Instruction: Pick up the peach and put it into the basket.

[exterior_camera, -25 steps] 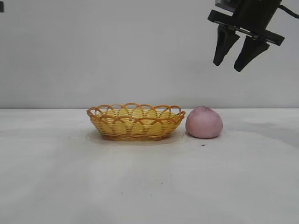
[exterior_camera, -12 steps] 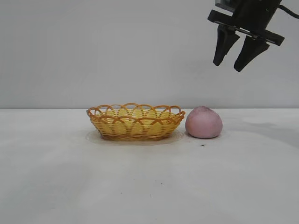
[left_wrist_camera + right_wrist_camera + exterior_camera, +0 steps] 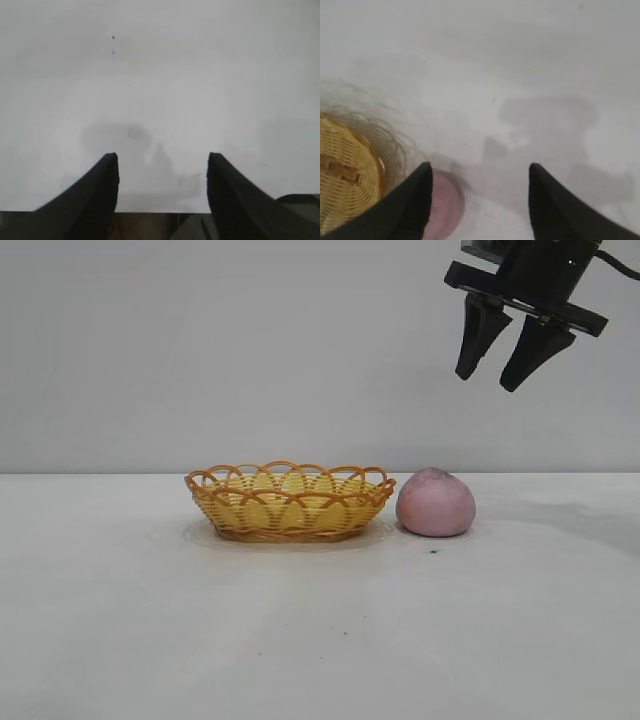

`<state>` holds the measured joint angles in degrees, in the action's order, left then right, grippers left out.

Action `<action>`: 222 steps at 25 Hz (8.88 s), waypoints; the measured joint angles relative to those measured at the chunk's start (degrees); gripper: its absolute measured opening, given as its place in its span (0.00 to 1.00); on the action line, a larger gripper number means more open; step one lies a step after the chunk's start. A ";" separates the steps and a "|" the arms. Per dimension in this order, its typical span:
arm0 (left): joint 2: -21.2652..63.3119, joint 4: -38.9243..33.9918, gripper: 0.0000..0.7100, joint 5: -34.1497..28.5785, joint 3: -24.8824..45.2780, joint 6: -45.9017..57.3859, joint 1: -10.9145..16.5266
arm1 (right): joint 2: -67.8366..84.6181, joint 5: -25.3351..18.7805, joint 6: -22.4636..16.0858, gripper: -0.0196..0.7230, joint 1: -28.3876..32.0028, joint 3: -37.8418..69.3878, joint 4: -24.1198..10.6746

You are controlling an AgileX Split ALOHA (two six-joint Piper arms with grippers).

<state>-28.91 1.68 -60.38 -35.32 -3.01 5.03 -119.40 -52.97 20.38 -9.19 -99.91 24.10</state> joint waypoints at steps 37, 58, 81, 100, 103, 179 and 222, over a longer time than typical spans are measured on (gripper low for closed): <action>29.56 0.46 0.49 -3.64 7.56 0.00 0.00 | -1.09 -7.93 1.46 0.52 -8.53 0.00 -10.68; 29.56 0.46 0.49 -3.64 7.56 0.09 0.00 | -7.45 -15.25 1.46 0.52 -12.15 -4.37 -13.78; 29.56 0.46 0.49 -3.64 7.56 0.09 0.00 | -12.82 -17.53 -0.11 0.03 -12.15 -13.79 -17.31; 29.56 0.46 0.49 -3.64 7.56 0.09 0.00 | -10.87 -18.19 2.59 0.03 -22.64 -21.85 -12.99; 29.56 0.46 0.49 -3.74 7.56 0.09 0.00 | -12.30 -18.19 3.00 0.03 -23.82 -21.85 -13.10; 29.56 0.46 0.49 -3.74 7.56 0.09 0.00 | 35.94 -19.15 -15.13 0.60 6.06 2.08 -20.02; 29.56 0.36 0.49 -3.74 7.56 0.09 0.00 | 120.39 -12.54 -21.14 0.60 6.06 71.88 -22.49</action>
<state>0.65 2.04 -64.12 -27.76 -2.91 5.03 0.99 -65.52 -0.75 -3.13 -28.02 1.61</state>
